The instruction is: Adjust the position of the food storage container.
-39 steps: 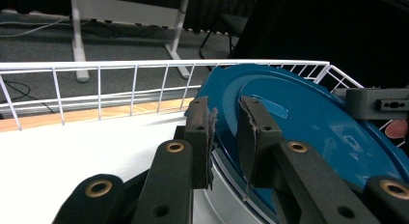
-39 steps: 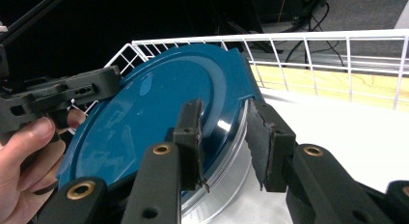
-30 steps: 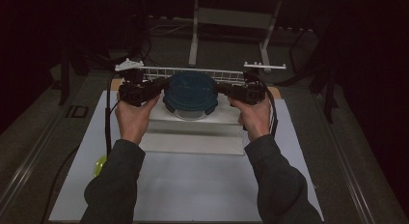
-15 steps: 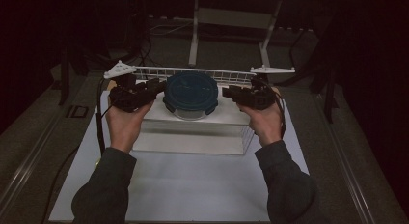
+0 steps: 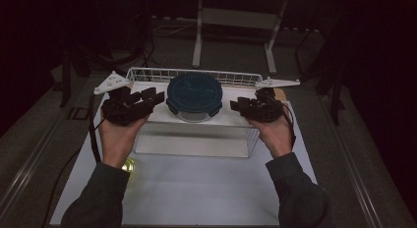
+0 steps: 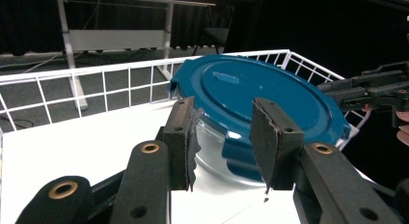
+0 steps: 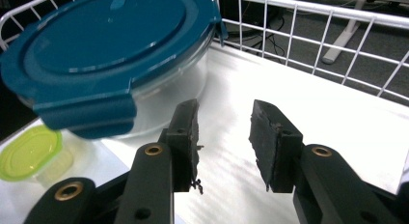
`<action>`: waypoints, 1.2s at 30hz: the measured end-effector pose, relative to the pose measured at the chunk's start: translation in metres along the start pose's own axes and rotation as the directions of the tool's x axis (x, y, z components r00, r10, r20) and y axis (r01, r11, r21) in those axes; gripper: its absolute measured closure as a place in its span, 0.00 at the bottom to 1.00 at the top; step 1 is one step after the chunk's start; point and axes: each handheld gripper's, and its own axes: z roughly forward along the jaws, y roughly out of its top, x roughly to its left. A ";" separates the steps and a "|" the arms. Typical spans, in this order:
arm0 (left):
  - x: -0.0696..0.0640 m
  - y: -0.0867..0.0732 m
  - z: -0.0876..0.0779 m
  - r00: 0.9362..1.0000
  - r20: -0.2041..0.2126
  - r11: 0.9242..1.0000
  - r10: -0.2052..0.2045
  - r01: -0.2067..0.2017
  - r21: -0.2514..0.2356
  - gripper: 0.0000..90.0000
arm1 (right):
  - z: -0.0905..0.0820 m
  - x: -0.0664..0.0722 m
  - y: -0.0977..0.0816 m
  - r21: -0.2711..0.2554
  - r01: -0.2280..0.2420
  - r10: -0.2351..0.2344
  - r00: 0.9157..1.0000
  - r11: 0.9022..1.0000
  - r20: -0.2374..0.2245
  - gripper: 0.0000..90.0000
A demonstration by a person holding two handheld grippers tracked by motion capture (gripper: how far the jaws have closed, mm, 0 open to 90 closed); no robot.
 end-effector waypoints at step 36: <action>0.015 -0.106 -0.027 1.000 0.002 0.993 -0.020 0.019 0.116 0.69 | -0.006 0.020 -0.090 0.054 0.087 -0.082 0.992 0.995 -0.100 0.65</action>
